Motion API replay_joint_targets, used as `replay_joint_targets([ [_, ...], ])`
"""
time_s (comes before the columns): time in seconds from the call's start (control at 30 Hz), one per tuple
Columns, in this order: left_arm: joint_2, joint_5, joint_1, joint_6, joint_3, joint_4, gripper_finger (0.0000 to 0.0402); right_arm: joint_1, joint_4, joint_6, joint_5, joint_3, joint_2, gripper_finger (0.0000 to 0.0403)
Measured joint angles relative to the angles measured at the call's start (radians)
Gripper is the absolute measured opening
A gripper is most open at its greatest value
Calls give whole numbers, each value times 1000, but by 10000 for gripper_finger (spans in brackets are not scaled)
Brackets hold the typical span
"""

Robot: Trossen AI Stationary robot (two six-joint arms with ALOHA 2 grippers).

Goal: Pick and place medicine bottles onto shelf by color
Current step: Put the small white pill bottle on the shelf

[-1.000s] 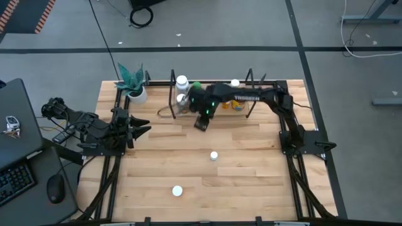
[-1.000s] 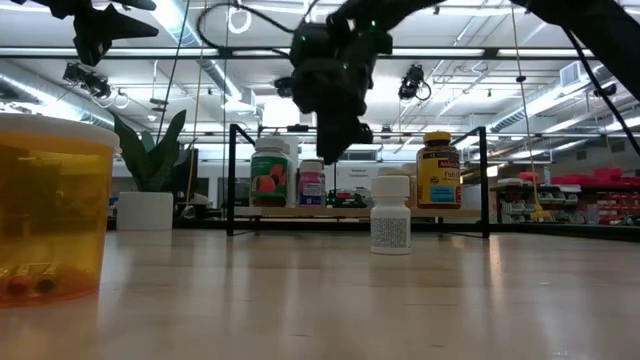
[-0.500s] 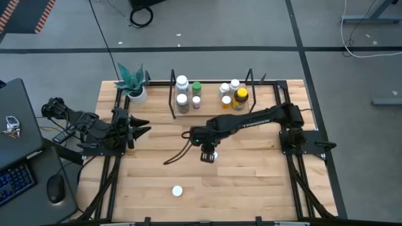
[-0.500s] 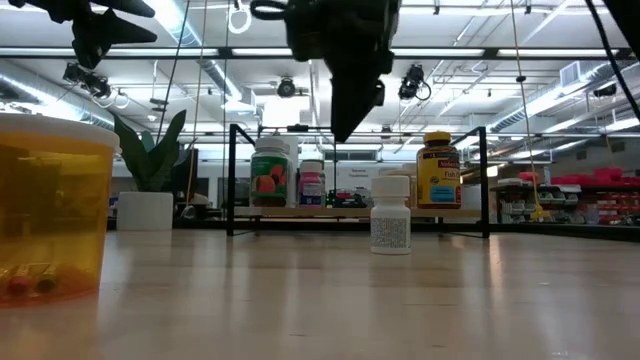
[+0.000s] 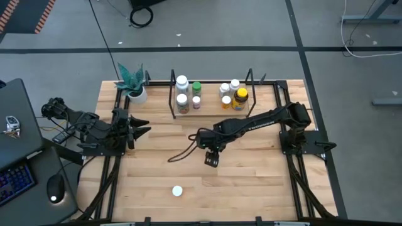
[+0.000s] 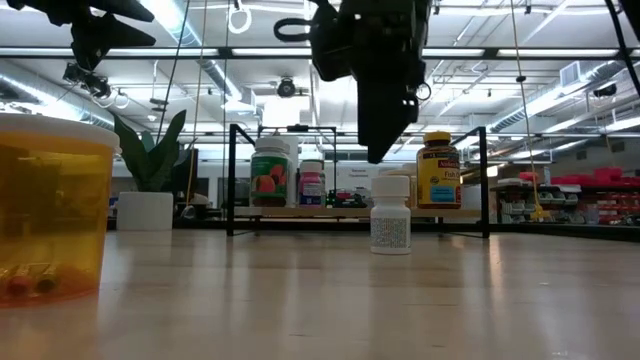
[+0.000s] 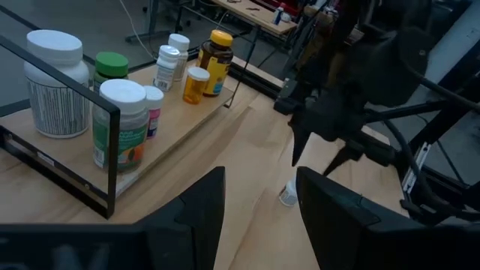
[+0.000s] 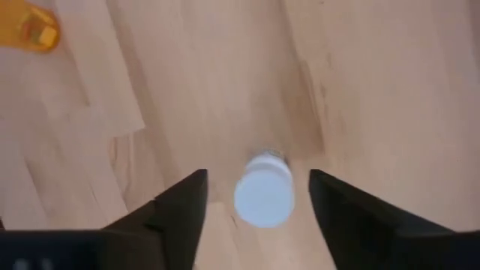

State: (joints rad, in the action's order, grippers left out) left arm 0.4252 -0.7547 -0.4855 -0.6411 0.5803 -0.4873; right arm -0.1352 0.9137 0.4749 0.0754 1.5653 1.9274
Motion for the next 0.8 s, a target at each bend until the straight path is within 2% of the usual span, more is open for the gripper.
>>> replay_joint_targets([
  [0.2,0,0,0,-1,0,0,172,-29,-6,-34,-61,-19,0,303],
  [0.33,0,0,0,-2,0,0,172,-33,-37,-60,-63,-74,0,321],
  [0.57,0,0,0,-2,0,0,172,-33,-160,-85,-57,-170,1,311],
  [0.8,0,0,0,-2,0,0,172,-23,-273,-103,-57,-237,1,273],
])
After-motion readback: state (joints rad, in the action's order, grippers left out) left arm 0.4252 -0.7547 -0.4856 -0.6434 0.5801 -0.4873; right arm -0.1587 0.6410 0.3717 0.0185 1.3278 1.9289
